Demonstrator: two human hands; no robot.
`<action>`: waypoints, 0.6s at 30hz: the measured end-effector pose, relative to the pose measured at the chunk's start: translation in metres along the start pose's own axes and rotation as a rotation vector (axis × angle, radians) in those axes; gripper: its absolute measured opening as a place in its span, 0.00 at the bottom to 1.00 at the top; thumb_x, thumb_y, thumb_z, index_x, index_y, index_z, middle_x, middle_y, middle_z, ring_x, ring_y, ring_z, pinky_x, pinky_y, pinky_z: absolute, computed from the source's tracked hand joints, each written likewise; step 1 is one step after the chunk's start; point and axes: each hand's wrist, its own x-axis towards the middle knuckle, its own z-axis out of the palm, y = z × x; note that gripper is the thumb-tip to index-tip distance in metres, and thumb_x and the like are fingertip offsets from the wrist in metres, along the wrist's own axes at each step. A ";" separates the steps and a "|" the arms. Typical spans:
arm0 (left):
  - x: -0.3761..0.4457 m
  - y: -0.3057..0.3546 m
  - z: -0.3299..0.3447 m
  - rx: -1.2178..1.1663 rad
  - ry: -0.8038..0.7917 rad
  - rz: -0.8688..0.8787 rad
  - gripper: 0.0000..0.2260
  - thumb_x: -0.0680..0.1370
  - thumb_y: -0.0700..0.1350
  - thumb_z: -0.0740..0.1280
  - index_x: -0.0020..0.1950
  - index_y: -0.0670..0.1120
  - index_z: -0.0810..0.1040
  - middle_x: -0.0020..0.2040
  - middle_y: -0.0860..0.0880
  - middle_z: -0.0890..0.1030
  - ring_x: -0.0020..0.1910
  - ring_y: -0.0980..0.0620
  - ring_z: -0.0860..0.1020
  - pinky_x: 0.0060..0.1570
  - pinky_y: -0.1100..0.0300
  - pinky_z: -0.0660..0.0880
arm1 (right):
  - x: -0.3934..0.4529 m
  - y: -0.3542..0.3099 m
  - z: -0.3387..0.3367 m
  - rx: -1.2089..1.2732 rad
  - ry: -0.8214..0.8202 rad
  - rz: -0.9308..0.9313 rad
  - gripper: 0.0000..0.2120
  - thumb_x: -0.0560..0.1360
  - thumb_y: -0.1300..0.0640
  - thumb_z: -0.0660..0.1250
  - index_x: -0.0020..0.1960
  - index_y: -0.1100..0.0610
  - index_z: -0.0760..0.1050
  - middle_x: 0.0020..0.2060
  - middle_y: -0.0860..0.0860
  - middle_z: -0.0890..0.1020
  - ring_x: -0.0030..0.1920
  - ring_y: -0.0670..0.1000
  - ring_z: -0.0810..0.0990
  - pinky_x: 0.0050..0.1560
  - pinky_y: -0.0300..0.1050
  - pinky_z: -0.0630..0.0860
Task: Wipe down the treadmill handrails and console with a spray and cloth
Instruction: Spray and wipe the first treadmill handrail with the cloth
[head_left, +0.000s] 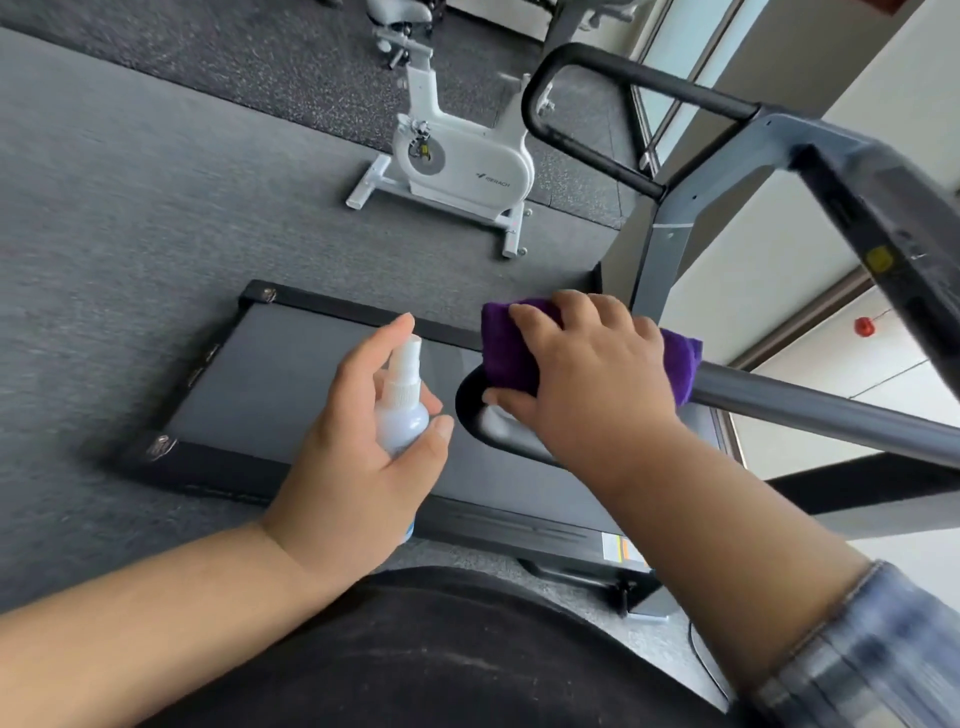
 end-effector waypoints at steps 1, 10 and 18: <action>-0.001 0.001 0.001 -0.004 -0.001 -0.002 0.34 0.75 0.43 0.69 0.70 0.72 0.59 0.48 0.57 0.79 0.50 0.55 0.79 0.50 0.74 0.70 | 0.004 -0.013 0.001 -0.060 -0.001 -0.061 0.32 0.67 0.27 0.62 0.61 0.48 0.76 0.56 0.53 0.78 0.58 0.61 0.73 0.55 0.59 0.68; -0.009 0.011 0.001 -0.057 -0.053 0.003 0.29 0.74 0.53 0.66 0.70 0.73 0.58 0.48 0.55 0.78 0.49 0.52 0.79 0.51 0.69 0.72 | 0.013 -0.050 0.026 -0.245 -0.141 -0.446 0.15 0.75 0.50 0.63 0.61 0.51 0.75 0.56 0.50 0.77 0.61 0.58 0.70 0.64 0.57 0.63; -0.012 0.009 0.002 -0.061 -0.080 0.004 0.30 0.74 0.54 0.67 0.70 0.73 0.58 0.50 0.57 0.79 0.50 0.53 0.79 0.50 0.73 0.71 | 0.000 0.046 -0.005 0.475 0.035 0.206 0.27 0.75 0.31 0.50 0.63 0.42 0.77 0.56 0.47 0.82 0.58 0.56 0.78 0.59 0.56 0.74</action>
